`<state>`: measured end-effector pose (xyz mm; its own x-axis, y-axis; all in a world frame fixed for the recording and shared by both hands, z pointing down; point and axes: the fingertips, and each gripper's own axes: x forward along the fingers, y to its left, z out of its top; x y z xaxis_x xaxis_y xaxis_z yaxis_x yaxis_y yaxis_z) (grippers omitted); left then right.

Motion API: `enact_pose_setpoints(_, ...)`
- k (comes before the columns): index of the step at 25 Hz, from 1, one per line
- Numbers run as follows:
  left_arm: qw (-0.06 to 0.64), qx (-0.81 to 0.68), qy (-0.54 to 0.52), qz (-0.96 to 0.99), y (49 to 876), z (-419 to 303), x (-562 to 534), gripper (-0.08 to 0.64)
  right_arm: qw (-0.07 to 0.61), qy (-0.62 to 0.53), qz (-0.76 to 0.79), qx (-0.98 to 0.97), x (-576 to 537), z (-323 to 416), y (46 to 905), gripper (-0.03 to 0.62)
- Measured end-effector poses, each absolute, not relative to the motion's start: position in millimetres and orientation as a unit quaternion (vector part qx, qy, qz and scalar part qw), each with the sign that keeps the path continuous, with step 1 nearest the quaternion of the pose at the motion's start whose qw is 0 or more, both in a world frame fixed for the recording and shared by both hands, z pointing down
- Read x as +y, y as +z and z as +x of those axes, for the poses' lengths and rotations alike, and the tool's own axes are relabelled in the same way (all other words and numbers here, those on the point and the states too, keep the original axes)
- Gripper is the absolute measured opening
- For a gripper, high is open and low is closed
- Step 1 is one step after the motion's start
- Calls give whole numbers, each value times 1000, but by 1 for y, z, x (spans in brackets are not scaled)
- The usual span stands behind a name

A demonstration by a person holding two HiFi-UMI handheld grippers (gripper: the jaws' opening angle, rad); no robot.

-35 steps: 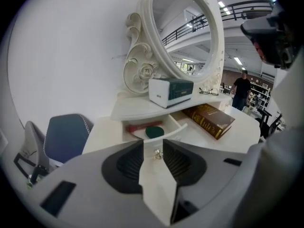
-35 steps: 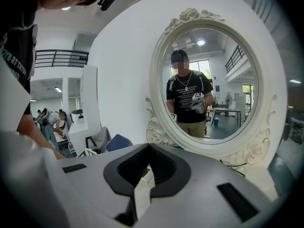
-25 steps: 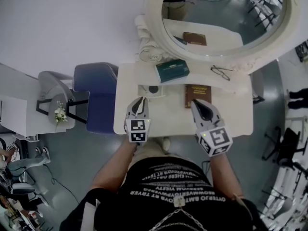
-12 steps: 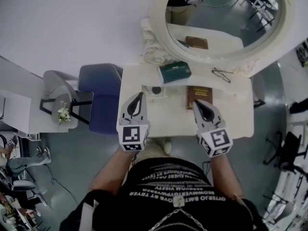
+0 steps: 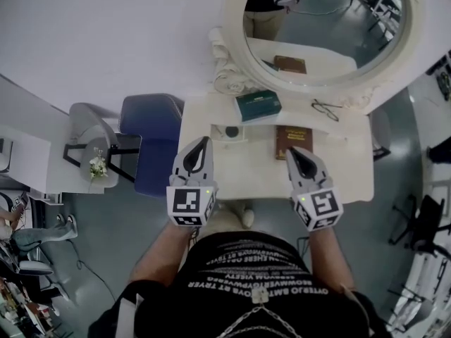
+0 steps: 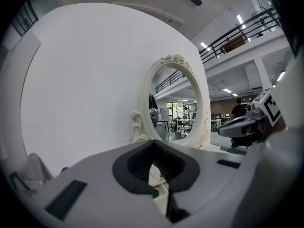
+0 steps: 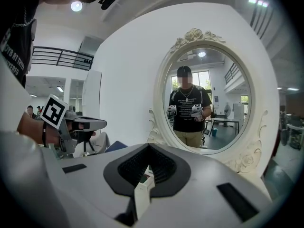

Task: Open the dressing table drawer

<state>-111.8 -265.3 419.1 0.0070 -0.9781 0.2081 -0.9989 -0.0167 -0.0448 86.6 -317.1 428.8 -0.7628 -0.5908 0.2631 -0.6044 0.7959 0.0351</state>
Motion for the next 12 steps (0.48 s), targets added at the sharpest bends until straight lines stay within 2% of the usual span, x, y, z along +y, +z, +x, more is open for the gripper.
enact_pose_setpoints(12, 64, -693, 97, 711, 416, -99, -254, 3, 116, 23, 317, -941, -308, 96, 421, 2)
